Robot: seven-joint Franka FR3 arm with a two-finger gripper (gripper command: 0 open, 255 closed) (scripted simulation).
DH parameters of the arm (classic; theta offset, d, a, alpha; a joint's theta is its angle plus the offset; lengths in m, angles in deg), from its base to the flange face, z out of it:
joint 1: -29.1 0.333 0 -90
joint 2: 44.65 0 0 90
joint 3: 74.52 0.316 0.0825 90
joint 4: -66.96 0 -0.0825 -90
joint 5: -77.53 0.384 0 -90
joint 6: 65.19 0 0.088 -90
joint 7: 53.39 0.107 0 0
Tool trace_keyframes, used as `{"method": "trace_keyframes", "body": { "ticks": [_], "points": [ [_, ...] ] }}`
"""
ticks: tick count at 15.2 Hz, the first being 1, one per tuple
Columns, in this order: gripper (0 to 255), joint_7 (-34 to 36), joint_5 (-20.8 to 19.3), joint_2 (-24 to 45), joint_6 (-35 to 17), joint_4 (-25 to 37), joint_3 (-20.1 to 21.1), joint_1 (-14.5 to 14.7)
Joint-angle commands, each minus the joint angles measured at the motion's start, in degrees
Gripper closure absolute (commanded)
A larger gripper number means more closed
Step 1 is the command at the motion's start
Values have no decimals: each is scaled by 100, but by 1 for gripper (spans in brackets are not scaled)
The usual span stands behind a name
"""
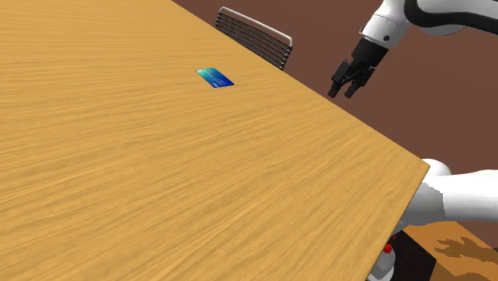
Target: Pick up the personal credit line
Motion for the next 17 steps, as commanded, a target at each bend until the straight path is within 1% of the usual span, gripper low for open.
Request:
{"method": "trace_keyframes", "body": {
  "ticks": [1, 6, 10, 12, 15, 17],
  "points": [
    [0, 0, 0, 0, 0, 0, 0, 0],
    [0, 528, 234, 544, -169, 538, 590, 220],
    [0, 951, 320, 1053, -272, 1071, 1045, 345],
    [0, 1172, 321, 1332, -310, 1371, 1261, 406],
    [0, 1549, 232, 1792, -349, 1864, 1506, 587],
    [0, 1777, 168, 2112, -352, 2225, 1725, 625]
  ]
}}
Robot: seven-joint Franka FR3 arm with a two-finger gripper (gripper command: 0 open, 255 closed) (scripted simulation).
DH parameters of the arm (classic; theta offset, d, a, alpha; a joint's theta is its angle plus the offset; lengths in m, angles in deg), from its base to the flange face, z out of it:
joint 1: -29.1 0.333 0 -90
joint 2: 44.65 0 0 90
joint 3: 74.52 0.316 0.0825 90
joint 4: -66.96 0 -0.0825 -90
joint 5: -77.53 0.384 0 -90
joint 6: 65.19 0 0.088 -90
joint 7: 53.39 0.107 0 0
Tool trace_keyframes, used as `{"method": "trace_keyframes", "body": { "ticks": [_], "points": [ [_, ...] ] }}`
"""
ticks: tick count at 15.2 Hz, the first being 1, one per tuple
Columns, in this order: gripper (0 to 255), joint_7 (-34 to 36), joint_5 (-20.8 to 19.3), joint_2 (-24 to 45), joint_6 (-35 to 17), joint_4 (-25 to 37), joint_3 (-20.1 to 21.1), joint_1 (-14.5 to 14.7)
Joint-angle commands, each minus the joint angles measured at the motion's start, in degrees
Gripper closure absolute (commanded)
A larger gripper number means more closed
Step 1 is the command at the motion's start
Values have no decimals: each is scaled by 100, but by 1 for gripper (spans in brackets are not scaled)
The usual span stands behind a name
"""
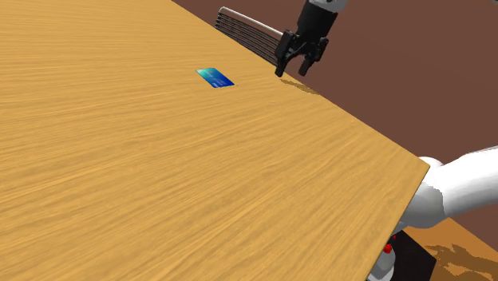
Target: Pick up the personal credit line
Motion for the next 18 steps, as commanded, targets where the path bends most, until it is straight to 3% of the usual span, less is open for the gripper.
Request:
{"method": "trace_keyframes", "body": {
  "ticks": [1, 10, 13, 16, 18],
  "points": [
    [0, 261, -21, 330, -46, 367, 235, 49],
    [0, 1432, -861, 2128, 276, 2472, 1249, 304],
    [0, 1856, -1367, 2901, 559, 3405, 1546, 556],
    [0, 2240, -1998, 3800, 994, 4560, 1763, 1001],
    [0, 2239, -1968, 3756, 896, 4426, 1735, 997]
  ]
}}
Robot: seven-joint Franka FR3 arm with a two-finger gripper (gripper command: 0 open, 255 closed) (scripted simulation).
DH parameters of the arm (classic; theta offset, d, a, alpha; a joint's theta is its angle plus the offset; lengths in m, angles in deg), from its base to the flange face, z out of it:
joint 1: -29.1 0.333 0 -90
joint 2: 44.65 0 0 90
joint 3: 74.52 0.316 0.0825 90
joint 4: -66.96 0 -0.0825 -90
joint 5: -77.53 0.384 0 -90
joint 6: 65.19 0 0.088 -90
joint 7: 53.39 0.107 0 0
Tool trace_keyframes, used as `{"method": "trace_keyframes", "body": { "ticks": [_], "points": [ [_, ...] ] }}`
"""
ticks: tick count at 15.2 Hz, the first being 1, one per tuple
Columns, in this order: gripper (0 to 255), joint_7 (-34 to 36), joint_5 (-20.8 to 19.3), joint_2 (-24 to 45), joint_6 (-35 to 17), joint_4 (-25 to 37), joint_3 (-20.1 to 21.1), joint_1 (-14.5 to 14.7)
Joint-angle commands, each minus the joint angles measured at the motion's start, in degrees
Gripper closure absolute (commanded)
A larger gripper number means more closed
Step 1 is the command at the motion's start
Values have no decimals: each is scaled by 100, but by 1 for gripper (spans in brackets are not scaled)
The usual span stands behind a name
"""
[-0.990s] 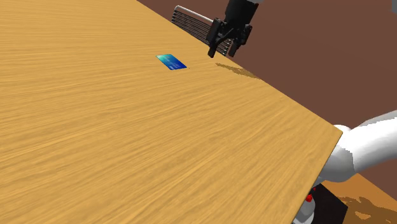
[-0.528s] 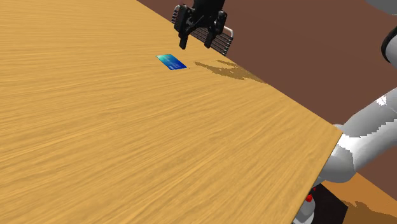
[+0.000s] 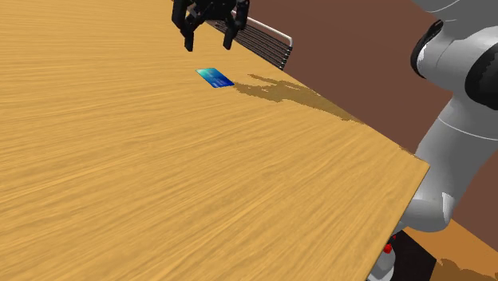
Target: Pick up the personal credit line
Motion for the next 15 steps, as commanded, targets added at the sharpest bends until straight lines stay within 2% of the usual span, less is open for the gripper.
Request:
{"method": "trace_keyframes", "body": {
  "ticks": [1, 6, 8, 9, 15],
  "points": [
    [0, 47, -12, -2, -127, -133, 7, 12],
    [0, 45, 114, -221, -656, -848, -17, -106],
    [0, 45, 114, -222, -657, -849, -18, -106],
    [255, 46, 110, -214, -648, -833, -17, -103],
    [255, 51, 112, -219, -651, -842, -15, -101]
  ]
}}
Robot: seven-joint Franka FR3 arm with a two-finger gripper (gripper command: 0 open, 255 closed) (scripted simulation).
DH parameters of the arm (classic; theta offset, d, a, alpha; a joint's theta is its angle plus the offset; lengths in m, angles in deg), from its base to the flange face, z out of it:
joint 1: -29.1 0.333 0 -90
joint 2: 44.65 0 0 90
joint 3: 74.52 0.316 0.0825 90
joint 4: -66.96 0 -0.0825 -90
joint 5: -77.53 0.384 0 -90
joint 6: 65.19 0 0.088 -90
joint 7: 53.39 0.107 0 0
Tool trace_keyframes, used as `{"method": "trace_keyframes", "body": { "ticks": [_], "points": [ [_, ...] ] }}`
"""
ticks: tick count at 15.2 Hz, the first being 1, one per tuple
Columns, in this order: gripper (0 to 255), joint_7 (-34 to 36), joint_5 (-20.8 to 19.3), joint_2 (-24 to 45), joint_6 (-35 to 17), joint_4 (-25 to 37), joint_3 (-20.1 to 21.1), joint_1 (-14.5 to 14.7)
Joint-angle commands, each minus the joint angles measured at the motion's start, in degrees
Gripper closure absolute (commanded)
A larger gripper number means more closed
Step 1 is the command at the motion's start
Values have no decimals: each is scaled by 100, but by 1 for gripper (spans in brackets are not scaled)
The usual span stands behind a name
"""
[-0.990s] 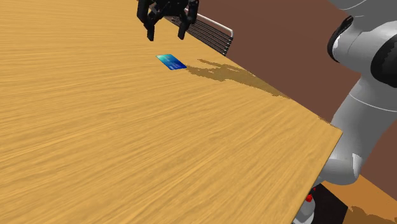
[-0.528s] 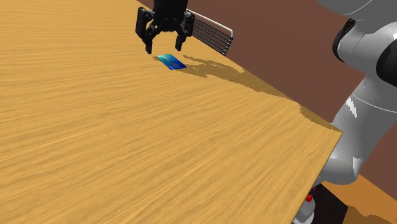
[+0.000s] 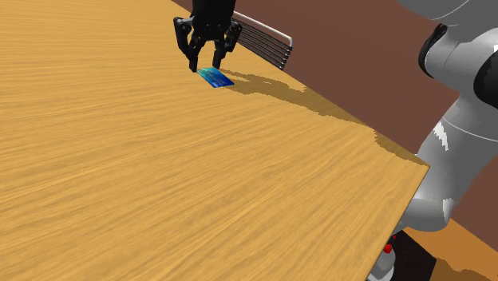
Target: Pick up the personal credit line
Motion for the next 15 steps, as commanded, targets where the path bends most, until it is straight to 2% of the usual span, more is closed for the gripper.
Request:
{"method": "trace_keyframes", "body": {
  "ticks": [1, 5, 15],
  "points": [
    [255, -2, 2, 4, 6, -15, -2, -2],
    [255, -7, -37, 76, 186, 227, 6, 30],
    [255, 6, -366, 611, 1233, 1734, 53, 347]
  ]
}}
